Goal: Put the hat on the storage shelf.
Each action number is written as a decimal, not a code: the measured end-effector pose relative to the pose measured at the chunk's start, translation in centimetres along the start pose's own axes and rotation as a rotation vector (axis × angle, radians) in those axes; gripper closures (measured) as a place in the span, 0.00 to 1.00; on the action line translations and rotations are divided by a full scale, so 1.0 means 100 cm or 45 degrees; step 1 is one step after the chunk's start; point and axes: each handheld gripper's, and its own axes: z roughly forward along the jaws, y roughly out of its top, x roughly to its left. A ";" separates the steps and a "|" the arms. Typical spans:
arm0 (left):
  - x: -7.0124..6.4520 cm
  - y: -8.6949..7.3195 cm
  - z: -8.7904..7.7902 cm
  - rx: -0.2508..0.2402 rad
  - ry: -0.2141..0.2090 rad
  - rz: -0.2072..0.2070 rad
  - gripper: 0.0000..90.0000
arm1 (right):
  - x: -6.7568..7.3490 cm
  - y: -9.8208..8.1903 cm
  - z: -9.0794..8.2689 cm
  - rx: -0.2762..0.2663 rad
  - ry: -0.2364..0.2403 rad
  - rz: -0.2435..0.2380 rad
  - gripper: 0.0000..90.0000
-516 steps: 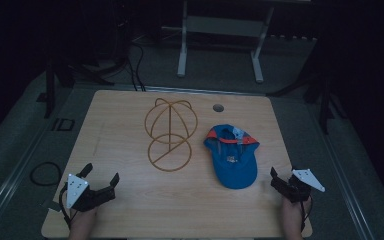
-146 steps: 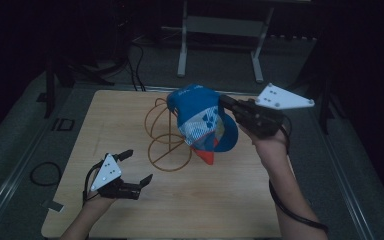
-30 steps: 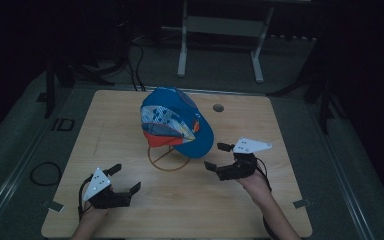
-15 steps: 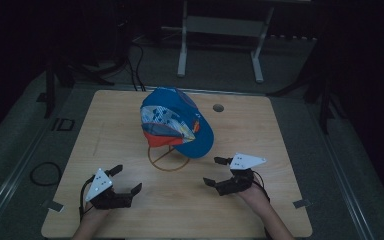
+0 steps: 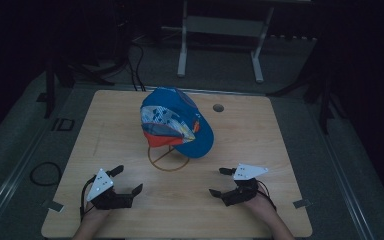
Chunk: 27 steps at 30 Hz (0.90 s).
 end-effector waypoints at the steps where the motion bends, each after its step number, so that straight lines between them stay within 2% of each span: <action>1: 0.000 0.000 0.000 0.001 0.000 0.000 0.06 | 0.000 -0.003 0.000 0.010 -0.002 0.000 0.15; 6: 0.001 0.000 0.000 0.003 0.001 -0.001 0.06 | -0.001 -0.013 -0.005 0.052 -0.021 0.001 0.15; 16: 0.001 -0.001 0.000 0.006 0.003 -0.003 0.06 | -0.008 -0.026 -0.020 0.063 -0.083 -0.007 0.16; 27: 0.002 -0.002 0.000 0.005 0.026 0.005 0.06 | -0.032 -0.038 -0.043 -0.010 -0.180 0.104 0.16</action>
